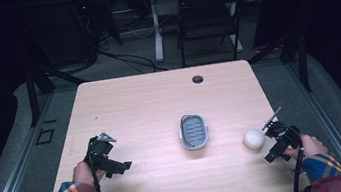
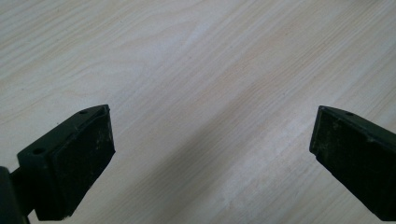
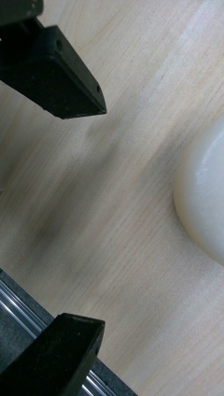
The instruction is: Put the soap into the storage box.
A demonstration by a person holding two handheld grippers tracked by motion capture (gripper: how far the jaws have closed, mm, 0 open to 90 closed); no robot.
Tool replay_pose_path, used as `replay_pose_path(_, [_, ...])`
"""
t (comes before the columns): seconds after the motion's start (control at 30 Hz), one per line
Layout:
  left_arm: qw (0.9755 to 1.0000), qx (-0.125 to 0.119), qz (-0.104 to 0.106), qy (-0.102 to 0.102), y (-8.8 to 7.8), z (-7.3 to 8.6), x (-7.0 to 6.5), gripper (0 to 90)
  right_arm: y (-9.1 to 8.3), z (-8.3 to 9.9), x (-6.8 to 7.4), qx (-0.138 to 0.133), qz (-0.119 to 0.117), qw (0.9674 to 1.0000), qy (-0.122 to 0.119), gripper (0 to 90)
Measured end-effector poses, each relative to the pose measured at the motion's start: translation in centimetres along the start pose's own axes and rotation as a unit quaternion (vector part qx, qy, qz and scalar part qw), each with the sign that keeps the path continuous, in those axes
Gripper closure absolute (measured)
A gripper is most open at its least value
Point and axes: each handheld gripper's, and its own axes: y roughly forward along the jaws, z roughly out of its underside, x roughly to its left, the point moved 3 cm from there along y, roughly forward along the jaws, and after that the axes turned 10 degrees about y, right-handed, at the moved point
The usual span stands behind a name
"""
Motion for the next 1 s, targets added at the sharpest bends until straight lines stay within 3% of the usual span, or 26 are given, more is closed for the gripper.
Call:
replay_pose_path(0.07, [1.0000, 0.000, 0.002, -0.001, 0.0, -0.1, 0.0, 0.0, 0.2, 0.0, 0.2, -0.015, -0.005, 0.9998, 0.011, 0.0])
replay_pose_path(0.17, [1.0000, 0.001, 0.003, 0.000, 0.1, -0.1, -0.1, 0.0, -0.2, 0.0, 0.0, 0.006, 0.006, 0.9999, -0.006, 0.0])
replay_pose_path(0.3, [1.0000, 0.001, 0.002, 0.001, 0.1, -0.1, 0.0, 0.0, -0.3, 0.0, 0.1, -0.001, 0.003, 1.0000, -0.003, 0.0])
replay_pose_path(0.33, [1.0000, 0.001, 0.002, 0.001, 0.1, -0.1, 0.0, 0.0, 0.1, 0.0, 0.4, -0.029, -0.006, 0.9994, 0.015, 0.0])
replay_pose_path(0.4, [1.0000, 0.001, 0.002, 0.000, 0.1, -0.1, -0.1, 0.0, -0.5, -0.1, 0.3, -0.006, 0.003, 1.0000, -0.006, 0.0])
replay_pose_path(0.43, [1.0000, 0.001, 0.002, 0.001, 0.1, -0.1, -0.1, 0.0, 0.0, -0.1, 0.6, -0.041, -0.011, 0.9989, 0.020, 0.0])
replay_pose_path(0.53, [1.0000, 0.002, 0.002, 0.001, 0.2, -0.1, -0.1, 0.0, -0.8, -0.3, 0.3, 0.003, 0.008, 0.9998, -0.016, 0.0])
replay_pose_path(0.7, [1.0000, 0.003, 0.002, 0.003, 0.1, -0.1, -0.1, 0.0, -0.6, -0.7, 0.5, -0.024, -0.004, 0.9997, 0.005, 0.0])
replay_pose_path(0.83, [1.0000, 0.001, 0.000, 0.003, 0.0, -0.1, -0.2, 0.0, -1.0, -1.2, 0.7, -0.031, -0.008, 0.9995, 0.004, 0.0])
replay_pose_path(0.97, [1.0000, 0.003, 0.002, 0.004, 0.2, -0.1, -0.1, 0.0, -1.7, -2.0, 0.7, -0.014, 0.002, 0.9998, -0.016, 0.0])
replay_pose_path(1.0, [1.0000, 0.002, 0.002, 0.004, 0.2, -0.1, -0.1, 0.0, -1.4, -2.3, 1.0, -0.032, -0.009, 0.9995, -0.005, 0.0])
